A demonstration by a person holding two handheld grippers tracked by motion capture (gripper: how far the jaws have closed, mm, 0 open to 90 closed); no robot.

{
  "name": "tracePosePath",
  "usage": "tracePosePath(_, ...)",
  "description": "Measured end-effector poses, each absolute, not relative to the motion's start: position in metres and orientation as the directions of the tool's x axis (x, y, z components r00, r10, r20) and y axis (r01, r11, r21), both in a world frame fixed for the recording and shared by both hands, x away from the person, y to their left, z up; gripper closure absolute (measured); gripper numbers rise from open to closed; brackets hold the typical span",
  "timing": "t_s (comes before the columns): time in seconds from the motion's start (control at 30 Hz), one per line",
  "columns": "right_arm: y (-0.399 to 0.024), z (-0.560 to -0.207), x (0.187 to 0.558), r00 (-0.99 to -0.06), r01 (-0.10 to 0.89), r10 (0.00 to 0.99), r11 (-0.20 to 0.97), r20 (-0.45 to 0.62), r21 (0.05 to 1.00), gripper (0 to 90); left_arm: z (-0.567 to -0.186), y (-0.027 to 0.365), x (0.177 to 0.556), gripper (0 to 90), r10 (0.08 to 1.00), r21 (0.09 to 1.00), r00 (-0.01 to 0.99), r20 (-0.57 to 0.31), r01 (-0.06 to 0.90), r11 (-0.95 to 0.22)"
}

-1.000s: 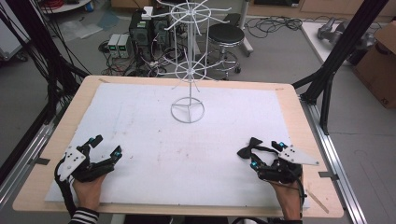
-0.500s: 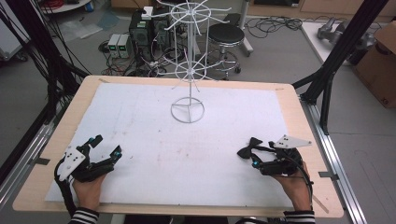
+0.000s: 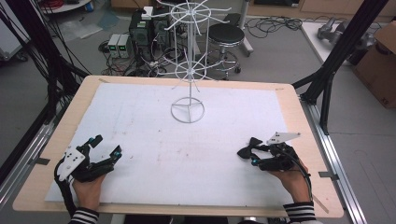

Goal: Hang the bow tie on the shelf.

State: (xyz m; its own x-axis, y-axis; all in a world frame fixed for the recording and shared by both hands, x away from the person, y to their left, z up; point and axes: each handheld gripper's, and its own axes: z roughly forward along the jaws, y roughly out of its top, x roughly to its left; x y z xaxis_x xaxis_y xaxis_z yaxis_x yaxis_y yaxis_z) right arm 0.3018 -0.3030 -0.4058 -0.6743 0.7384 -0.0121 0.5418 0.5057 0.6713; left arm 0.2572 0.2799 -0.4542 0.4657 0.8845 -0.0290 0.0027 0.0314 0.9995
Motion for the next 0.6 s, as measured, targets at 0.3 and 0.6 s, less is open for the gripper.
tracePosePath(0.3, -0.2996, -0.4097, 0.3069, -0.680, 0.567, 0.731, 0.567, -0.048, 0.598, 47.0, -0.4543, 0.2798, 0.2573, 17.3, 0.885, 0.999, 0.464, -0.031, 0.003, 0.034)
tracePosePath(0.6, -0.2989, -0.4130, 0.3108, -0.680, 0.587, 0.731, 0.584, -0.050, 0.561, 59.1, -0.4543, 0.2799, 0.2572, 17.4, 0.885, 0.999, 0.465, -0.031, 0.003, 0.033)
